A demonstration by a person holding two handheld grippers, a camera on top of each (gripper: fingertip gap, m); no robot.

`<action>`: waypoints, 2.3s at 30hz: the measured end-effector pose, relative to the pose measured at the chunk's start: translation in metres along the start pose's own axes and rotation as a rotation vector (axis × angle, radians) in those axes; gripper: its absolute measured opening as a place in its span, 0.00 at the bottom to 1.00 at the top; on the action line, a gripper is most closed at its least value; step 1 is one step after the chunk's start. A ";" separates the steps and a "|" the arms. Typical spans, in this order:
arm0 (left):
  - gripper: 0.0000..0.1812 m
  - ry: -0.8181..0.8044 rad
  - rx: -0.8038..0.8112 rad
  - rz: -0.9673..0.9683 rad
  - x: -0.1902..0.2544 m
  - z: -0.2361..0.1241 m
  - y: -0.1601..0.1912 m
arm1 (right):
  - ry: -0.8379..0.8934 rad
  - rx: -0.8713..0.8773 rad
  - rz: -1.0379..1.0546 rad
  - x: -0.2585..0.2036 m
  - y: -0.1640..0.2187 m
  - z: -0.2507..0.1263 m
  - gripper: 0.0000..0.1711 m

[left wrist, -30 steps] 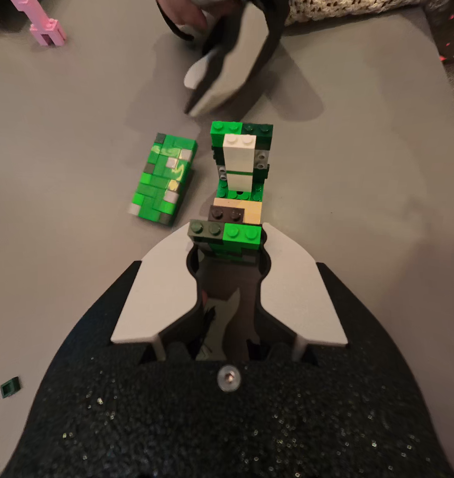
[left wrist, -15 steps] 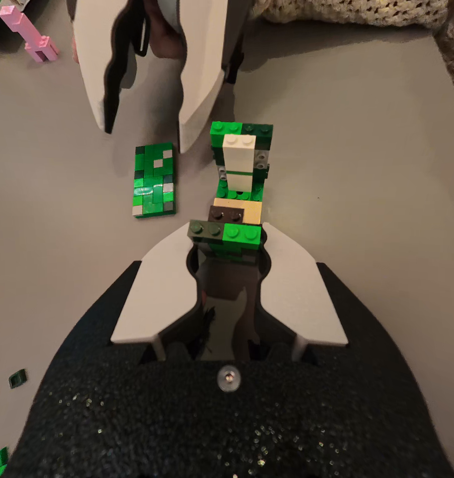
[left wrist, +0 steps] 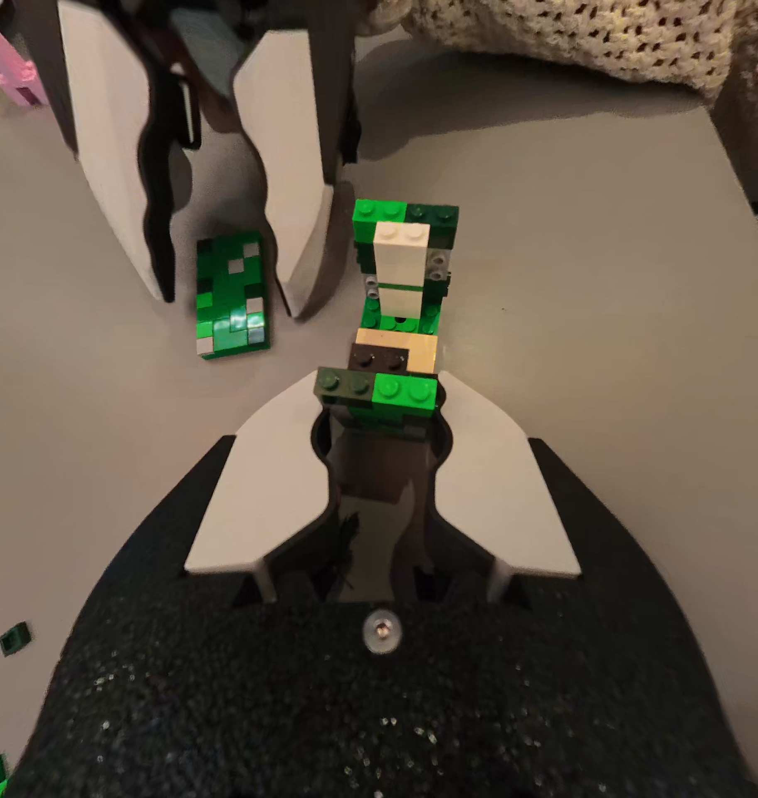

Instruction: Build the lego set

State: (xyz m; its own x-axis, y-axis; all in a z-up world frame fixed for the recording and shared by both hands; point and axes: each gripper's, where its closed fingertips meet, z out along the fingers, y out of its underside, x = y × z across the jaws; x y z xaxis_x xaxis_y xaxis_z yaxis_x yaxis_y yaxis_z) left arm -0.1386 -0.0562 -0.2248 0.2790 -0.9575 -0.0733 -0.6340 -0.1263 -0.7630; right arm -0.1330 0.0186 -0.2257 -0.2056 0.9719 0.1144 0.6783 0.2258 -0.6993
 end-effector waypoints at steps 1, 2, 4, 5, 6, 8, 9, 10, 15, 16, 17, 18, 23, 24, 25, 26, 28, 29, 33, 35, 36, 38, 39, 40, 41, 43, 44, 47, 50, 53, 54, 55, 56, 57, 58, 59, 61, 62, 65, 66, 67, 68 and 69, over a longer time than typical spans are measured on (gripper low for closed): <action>0.24 0.006 0.000 0.003 0.001 0.000 0.000 | -0.031 -0.012 0.020 -0.001 -0.001 0.002 0.33; 0.24 0.010 0.000 0.005 0.002 -0.001 0.001 | -0.044 -0.020 0.024 0.000 -0.001 0.003 0.34; 0.24 0.014 0.000 0.005 0.002 -0.001 0.001 | -0.073 -0.042 0.034 0.000 0.000 0.004 0.33; 0.24 0.014 0.000 0.005 0.002 -0.001 0.001 | -0.088 -0.057 0.046 -0.002 0.000 0.004 0.31; 0.24 0.013 0.000 0.006 0.002 -0.001 0.001 | -0.087 -0.072 0.037 -0.002 0.001 0.004 0.29; 0.24 0.012 -0.001 0.007 0.002 -0.001 0.001 | -0.087 -0.102 0.022 -0.006 0.001 0.002 0.20; 0.24 0.012 -0.001 0.007 0.002 -0.001 0.001 | -0.071 -0.109 0.017 -0.006 0.001 0.002 0.20; 0.24 0.012 -0.001 0.007 0.002 -0.001 0.001 | -0.064 -0.110 0.014 -0.007 0.001 0.001 0.20; 0.24 0.007 -0.001 0.009 0.001 -0.001 0.001 | -0.060 -0.052 0.045 -0.012 -0.001 -0.005 0.20; 0.24 0.003 -0.001 0.008 0.001 -0.001 0.001 | -0.060 -0.028 0.063 -0.011 -0.004 -0.010 0.20; 0.24 -0.006 -0.001 0.004 0.000 -0.001 0.001 | -0.057 0.001 0.081 -0.011 -0.009 -0.016 0.20; 0.24 -0.022 -0.003 -0.007 -0.003 -0.001 0.001 | -0.050 0.035 0.093 -0.010 -0.016 -0.023 0.20; 0.24 -0.078 -0.009 -0.054 -0.012 0.000 0.002 | -0.035 0.129 0.068 -0.028 -0.058 -0.053 0.19; 0.24 -0.080 -0.008 -0.057 -0.013 0.000 0.002 | -0.025 0.120 0.054 -0.032 -0.065 -0.053 0.19; 0.24 -0.080 -0.008 -0.054 -0.012 0.000 0.001 | 0.002 0.091 0.044 -0.034 -0.068 -0.049 0.19; 0.24 -0.083 -0.007 -0.050 -0.012 0.000 0.001 | 0.023 0.041 0.038 -0.034 -0.068 -0.044 0.20; 0.24 -0.079 -0.007 -0.049 -0.010 0.001 0.000 | 0.034 -0.038 0.013 -0.037 -0.066 -0.036 0.20; 0.24 -0.081 -0.008 -0.054 -0.010 0.001 0.000 | 0.039 -0.059 0.000 -0.036 -0.066 -0.035 0.20; 0.24 -0.084 -0.009 -0.062 -0.011 0.002 0.000 | 0.015 -0.048 0.046 -0.033 -0.069 -0.043 0.19; 0.24 -0.088 -0.008 -0.057 -0.011 0.002 0.000 | 0.006 -0.057 0.065 -0.035 -0.070 -0.047 0.19; 0.24 -0.090 -0.008 -0.055 -0.011 0.002 0.000 | 0.005 -0.080 0.059 -0.037 -0.069 -0.048 0.20; 0.24 -0.091 -0.008 -0.055 -0.011 0.002 0.000 | 0.014 -0.122 0.005 -0.041 -0.068 -0.050 0.19; 0.24 -0.090 -0.009 -0.057 -0.011 0.002 0.000 | 0.029 -0.125 -0.008 -0.041 -0.069 -0.052 0.16; 0.24 -0.091 -0.009 -0.056 -0.011 0.002 0.001 | 0.058 -0.131 -0.016 -0.037 -0.070 -0.055 0.09; 0.24 -0.092 -0.008 -0.056 -0.011 0.002 0.001 | 0.086 -0.132 -0.026 -0.032 -0.070 -0.058 0.08; 0.24 -0.095 -0.009 -0.057 -0.011 0.002 0.001 | 0.107 -0.129 -0.019 -0.024 -0.067 -0.064 0.08; 0.24 -0.096 -0.009 -0.058 -0.011 0.002 0.001 | 0.109 -0.123 -0.008 -0.021 -0.065 -0.065 0.09; 0.24 -0.096 -0.009 -0.062 -0.011 0.001 0.001 | 0.099 -0.097 0.016 -0.017 -0.057 -0.065 0.12; 0.24 -0.095 -0.010 -0.067 -0.012 0.000 0.002 | 0.050 -0.057 0.064 -0.019 -0.048 -0.057 0.15; 0.24 -0.098 -0.010 -0.066 -0.012 0.000 0.002 | 0.049 -0.028 0.177 -0.008 -0.036 -0.048 0.19; 0.24 -0.096 -0.010 -0.065 -0.012 -0.001 0.003 | 0.069 -0.015 0.224 -0.002 -0.034 -0.045 0.20; 0.24 -0.090 -0.010 -0.066 -0.011 -0.002 0.004 | 0.076 -0.003 0.272 0.001 -0.033 -0.042 0.20; 0.24 -0.085 -0.010 -0.065 -0.010 -0.003 0.005 | 0.075 0.006 0.309 0.002 -0.033 -0.039 0.21; 0.24 -0.082 -0.010 -0.064 -0.010 -0.004 0.006 | 0.077 0.006 0.329 0.002 -0.032 -0.036 0.21; 0.24 -0.082 -0.010 -0.060 -0.010 -0.005 0.007 | 0.077 -0.010 0.335 0.002 -0.029 -0.033 0.23; 0.24 -0.082 -0.011 -0.058 -0.010 -0.006 0.007 | 0.082 -0.037 0.338 0.002 -0.024 -0.030 0.25; 0.27 -0.087 -0.022 -0.045 -0.011 -0.010 0.010 | 0.117 -0.078 0.354 0.005 -0.016 -0.024 0.27; 0.30 -0.084 -0.028 -0.034 -0.010 -0.012 0.012 | 0.122 -0.083 0.376 0.005 -0.016 -0.020 0.29; 0.36 -0.086 -0.003 -0.027 -0.012 -0.025 0.011 | 0.167 -0.096 0.406 0.004 -0.017 -0.009 0.34; 0.37 -0.085 0.020 -0.038 -0.013 -0.032 0.009 | 0.180 -0.108 0.418 0.003 -0.017 -0.006 0.34; 0.37 -0.087 0.051 -0.054 -0.016 -0.039 0.006 | 0.200 -0.125 0.444 0.004 -0.017 -0.003 0.32; 0.37 -0.100 0.083 -0.073 -0.019 -0.046 0.004 | 0.211 -0.136 0.465 0.005 -0.017 0.000 0.32; 0.37 -0.124 0.112 -0.091 -0.025 -0.052 0.002 | 0.208 -0.151 0.478 0.004 -0.017 0.004 0.32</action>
State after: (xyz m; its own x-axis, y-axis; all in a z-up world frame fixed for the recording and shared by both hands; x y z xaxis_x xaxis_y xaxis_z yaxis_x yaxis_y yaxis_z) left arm -0.1846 -0.0459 -0.1906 0.4226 -0.9033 -0.0739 -0.5198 -0.1748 -0.8362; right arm -0.1480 0.0186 -0.2160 0.2842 0.9577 -0.0438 0.7589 -0.2527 -0.6001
